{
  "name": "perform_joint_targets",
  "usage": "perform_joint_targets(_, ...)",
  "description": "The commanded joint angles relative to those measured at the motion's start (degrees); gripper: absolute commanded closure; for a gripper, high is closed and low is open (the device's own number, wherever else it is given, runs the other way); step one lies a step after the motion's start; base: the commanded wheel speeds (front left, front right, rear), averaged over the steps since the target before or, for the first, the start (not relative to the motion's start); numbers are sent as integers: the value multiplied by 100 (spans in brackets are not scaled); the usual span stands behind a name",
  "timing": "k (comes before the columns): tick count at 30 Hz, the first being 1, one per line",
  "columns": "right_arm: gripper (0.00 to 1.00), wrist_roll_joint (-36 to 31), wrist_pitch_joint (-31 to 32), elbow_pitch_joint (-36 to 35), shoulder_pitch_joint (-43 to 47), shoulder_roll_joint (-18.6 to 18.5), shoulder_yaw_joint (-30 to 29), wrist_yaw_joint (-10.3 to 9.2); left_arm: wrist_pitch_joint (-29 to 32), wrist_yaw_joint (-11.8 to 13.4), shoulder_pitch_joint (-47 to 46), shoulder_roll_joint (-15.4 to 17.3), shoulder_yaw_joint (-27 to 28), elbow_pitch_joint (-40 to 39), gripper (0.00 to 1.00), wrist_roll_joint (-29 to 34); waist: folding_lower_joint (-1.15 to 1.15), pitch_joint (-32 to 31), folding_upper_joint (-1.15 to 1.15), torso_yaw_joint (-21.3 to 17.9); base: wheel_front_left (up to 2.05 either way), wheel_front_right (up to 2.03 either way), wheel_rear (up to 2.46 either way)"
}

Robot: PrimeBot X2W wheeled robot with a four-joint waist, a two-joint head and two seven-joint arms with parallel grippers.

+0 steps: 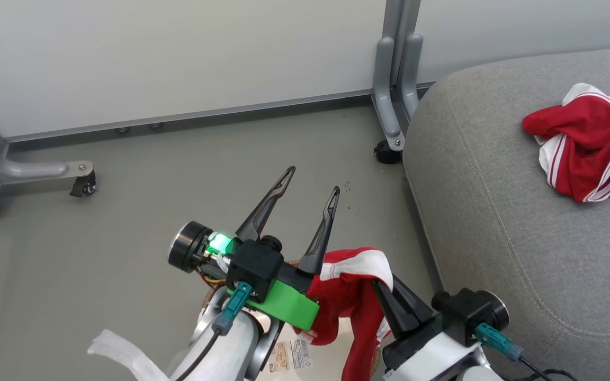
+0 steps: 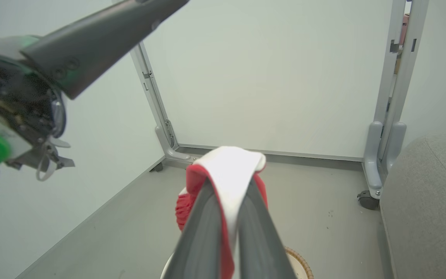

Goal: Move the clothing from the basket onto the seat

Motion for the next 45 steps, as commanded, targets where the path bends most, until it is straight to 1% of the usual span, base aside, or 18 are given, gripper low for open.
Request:
perform_joint_targets(1, 100, -4, -19, -31, -29, -15, -29, -8, 4, -34, 83, 25, 48, 17, 0, -49, 0, 11, 0, -5, 0, 0, 0)
perform_joint_targets(7, 100, -36, -19, -124, -133, -41, -130, -8, 4, -136, 219, 46, 187, 46, 0, -157, 0, 101, 0, -92, 0, 0, 0)
perform_joint_targets(11, 100, -75, -18, -264, -192, -62, -254, -8, 4, -200, 415, 112, 351, 113, 0, -222, 0, 192, 0, -243, 0, 0, 0)
perform_joint_targets(14, 100, -96, -19, -403, -256, -83, -373, -8, 4, -316, 584, 123, 478, 150, 0, -292, 0, 270, 0, -383, 0, 0, 0)
perform_joint_targets(15, 100, -118, -18, -496, -278, -96, -441, -8, 4, -413, 699, 151, 533, 169, 0, -316, 0, 330, 0, -493, 0, 0, 0)
perform_joint_targets(17, 100, -144, -19, -586, -281, -111, -509, -8, 4, -491, 785, 194, 598, 158, 0, -290, 0, 393, 0, -612, 0, 0, 0)
perform_joint_targets(21, 100, -180, -19, -768, -264, -118, -668, -8, 4, -576, 988, 315, 658, 116, 0, -97, 0, 501, 0, -866, 0, 0, 0)
perform_joint_targets(26, 100, -215, -19, -953, -135, -159, -798, -8, 4, -625, 1319, 306, 776, -63, 0, -18, 0, 618, 0, -1221, 0, 0, 0)
perform_joint_targets(32, 100, -265, -19, -1123, -19, -174, -969, -8, 4, -795, 1584, 338, 722, -238, 0, 44, 0, 774, 0, -1653, 0, 0, 0)
perform_joint_targets(38, 100, -318, -19, -1245, 41, -71, -1167, -8, 4, -844, 1549, 354, 697, -256, 0, 251, 0, 961, 0, -2029, 0, 0, 0)
perform_joint_targets(45, 100, -360, -19, -1333, 64, 73, -1329, -8, 4, -866, 1443, 375, 670, -157, 0, 374, 0, 1142, 0, -2295, 0, 0, 0)
